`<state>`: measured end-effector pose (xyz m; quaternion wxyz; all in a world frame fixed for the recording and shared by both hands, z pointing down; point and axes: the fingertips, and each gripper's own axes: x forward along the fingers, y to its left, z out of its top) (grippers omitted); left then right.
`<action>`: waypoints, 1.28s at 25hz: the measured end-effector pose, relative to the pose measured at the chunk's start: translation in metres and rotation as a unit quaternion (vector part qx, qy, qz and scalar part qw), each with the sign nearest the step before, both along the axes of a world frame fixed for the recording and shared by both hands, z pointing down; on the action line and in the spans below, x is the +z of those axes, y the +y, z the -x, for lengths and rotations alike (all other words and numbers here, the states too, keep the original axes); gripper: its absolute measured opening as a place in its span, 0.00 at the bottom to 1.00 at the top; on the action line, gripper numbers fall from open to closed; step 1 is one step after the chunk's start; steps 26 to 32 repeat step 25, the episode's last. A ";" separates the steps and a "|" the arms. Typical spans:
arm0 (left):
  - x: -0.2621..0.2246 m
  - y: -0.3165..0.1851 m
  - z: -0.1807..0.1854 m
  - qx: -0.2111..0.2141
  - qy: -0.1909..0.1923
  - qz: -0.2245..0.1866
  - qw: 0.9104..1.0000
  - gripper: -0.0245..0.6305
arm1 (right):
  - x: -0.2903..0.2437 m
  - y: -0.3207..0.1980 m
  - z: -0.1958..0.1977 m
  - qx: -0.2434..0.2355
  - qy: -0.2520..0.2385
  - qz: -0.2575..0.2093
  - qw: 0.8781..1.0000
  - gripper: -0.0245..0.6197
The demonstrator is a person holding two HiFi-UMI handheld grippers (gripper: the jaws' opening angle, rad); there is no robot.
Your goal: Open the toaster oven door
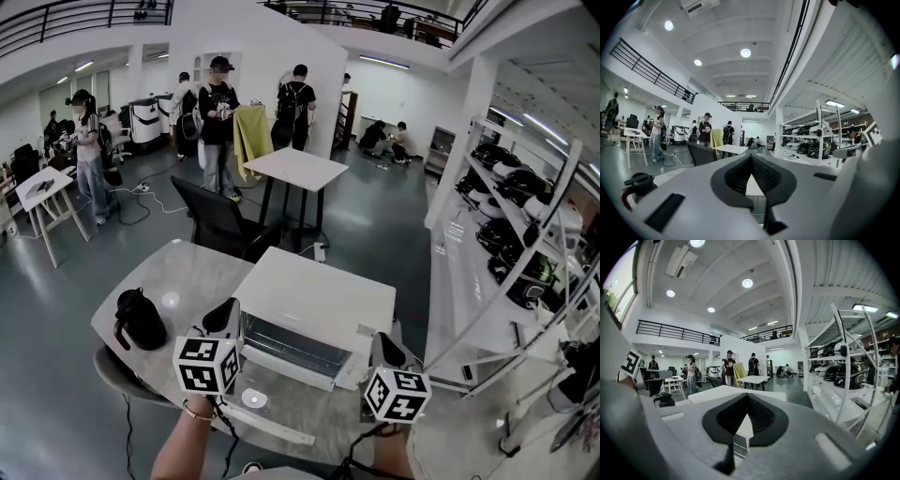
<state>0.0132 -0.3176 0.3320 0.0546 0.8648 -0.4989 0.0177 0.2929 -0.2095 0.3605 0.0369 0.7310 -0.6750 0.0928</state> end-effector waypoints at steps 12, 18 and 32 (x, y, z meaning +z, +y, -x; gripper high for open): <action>0.011 0.000 0.002 -0.004 -0.005 0.010 1.000 0.04 | 0.010 0.007 -0.011 0.024 -0.007 0.009 1.000 0.05; 0.013 0.000 0.003 -0.001 -0.002 0.013 1.000 0.04 | 0.010 0.007 -0.008 0.024 -0.006 0.014 1.000 0.05; 0.017 -0.002 0.010 0.000 -0.002 0.016 1.000 0.04 | 0.010 0.005 -0.003 0.022 -0.004 0.016 1.000 0.05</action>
